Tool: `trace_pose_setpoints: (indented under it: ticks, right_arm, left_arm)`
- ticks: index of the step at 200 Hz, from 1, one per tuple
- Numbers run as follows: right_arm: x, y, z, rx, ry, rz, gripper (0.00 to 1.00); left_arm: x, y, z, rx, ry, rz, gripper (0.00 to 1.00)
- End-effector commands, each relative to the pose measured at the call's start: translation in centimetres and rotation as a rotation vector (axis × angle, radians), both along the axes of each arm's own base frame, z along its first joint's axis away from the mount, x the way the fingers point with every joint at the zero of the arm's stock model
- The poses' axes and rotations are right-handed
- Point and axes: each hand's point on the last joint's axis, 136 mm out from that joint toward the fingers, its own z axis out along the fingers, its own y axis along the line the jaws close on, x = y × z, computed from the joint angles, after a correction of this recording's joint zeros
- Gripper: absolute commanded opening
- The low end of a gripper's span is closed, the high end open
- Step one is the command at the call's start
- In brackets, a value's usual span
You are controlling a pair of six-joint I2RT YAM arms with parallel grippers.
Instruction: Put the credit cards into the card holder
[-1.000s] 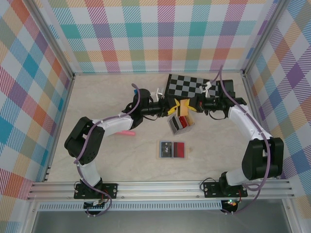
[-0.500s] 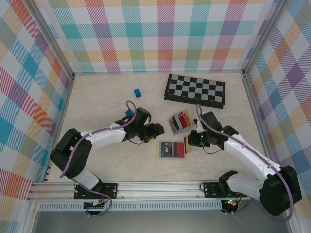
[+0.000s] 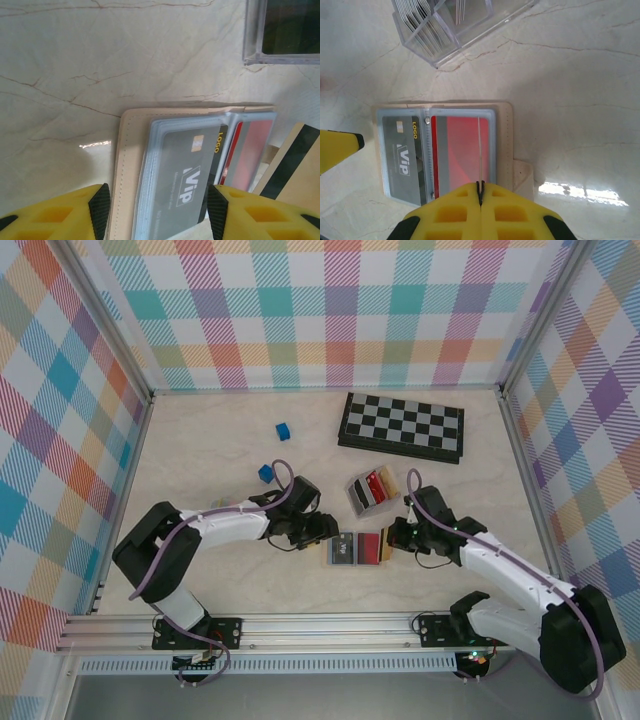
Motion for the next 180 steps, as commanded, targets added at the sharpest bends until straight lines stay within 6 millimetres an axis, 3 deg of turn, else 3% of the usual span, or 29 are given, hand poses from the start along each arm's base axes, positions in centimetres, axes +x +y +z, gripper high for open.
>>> trace_pose_setpoints:
  ticks: [1, 64, 180]
  right_arm:
    - [0.4, 0.1, -0.4, 0.0, -0.003, -0.017, 0.04]
    - [0.5, -0.5, 0.8, -0.051, -0.027, 0.005, 0.04]
    - [1.0, 0.8, -0.6, 0.01, 0.01, -0.006, 0.04]
  left_arm:
    - [-0.5, -0.5, -0.5, 0.007, 0.006, -0.031, 0.55]
    - [-0.8, -0.7, -1.2, 0.019, 0.02, -0.043, 0.52]
    - [-1.4, -1.5, -2.8, 0.025, 0.062, -0.074, 0.46]
